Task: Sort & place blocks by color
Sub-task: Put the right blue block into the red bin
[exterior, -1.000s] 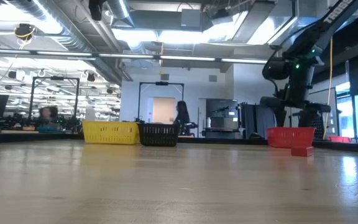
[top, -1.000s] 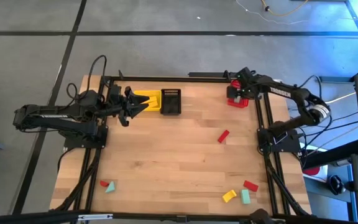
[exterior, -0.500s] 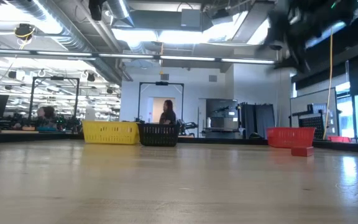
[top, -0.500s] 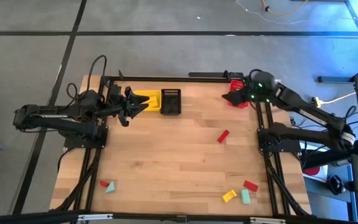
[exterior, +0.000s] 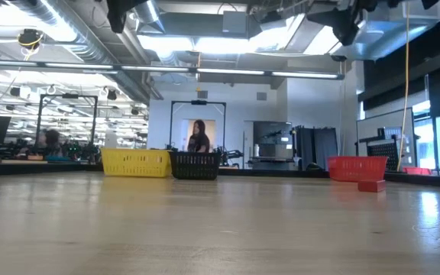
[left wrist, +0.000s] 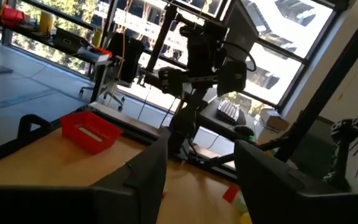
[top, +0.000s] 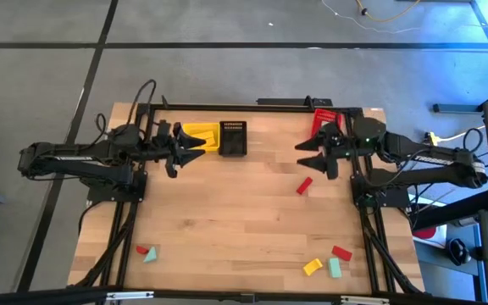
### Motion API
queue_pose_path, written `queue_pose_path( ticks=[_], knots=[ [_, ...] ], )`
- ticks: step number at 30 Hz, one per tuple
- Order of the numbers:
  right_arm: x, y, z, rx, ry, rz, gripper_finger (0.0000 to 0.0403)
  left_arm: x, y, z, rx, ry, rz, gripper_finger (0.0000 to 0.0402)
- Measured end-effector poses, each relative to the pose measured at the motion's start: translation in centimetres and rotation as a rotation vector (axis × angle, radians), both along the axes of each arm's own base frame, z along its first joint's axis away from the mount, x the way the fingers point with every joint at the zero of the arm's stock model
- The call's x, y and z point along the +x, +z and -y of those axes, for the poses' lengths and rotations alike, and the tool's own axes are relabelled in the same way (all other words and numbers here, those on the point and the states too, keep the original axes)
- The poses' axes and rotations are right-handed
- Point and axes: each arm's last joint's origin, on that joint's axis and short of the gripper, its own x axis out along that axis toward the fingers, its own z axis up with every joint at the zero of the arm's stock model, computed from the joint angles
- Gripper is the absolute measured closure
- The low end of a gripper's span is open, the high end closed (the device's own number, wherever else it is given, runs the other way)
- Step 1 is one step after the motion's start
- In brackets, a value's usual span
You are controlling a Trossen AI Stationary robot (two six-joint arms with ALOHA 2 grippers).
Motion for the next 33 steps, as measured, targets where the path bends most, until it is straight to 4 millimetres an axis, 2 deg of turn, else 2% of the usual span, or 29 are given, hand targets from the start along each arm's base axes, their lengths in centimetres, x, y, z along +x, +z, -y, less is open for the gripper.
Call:
queue_pose_path(
  ticks=[4, 9, 10, 20, 33],
  knots=[
    [0.5, -0.2, -0.4, -0.017, 0.03, -0.001, 0.0079, 0.0, -0.2, 0.0, 0.084, 0.012, -0.03, 0.0269],
    [1.0, 0.3, -0.6, -0.071, 0.05, 0.06, 0.0079, 0.0, -0.4, 0.0, 0.167, 0.021, -0.057, 0.0377],
    [1.0, 0.4, -0.6, -0.083, 0.051, 0.077, 0.0079, 0.0, -0.4, 0.0, 0.169, 0.021, -0.058, 0.0389],
    [1.3, 0.9, -0.3, -0.185, 0.004, 0.137, 0.0084, 0.0, -0.4, -0.1, 0.171, 0.053, -0.062, 0.0401],
    [1.6, 0.7, -0.2, -0.191, -0.038, 0.118, 0.0165, 0.0, -0.4, -0.2, 0.193, 0.081, -0.068, 0.0401]
  ],
)
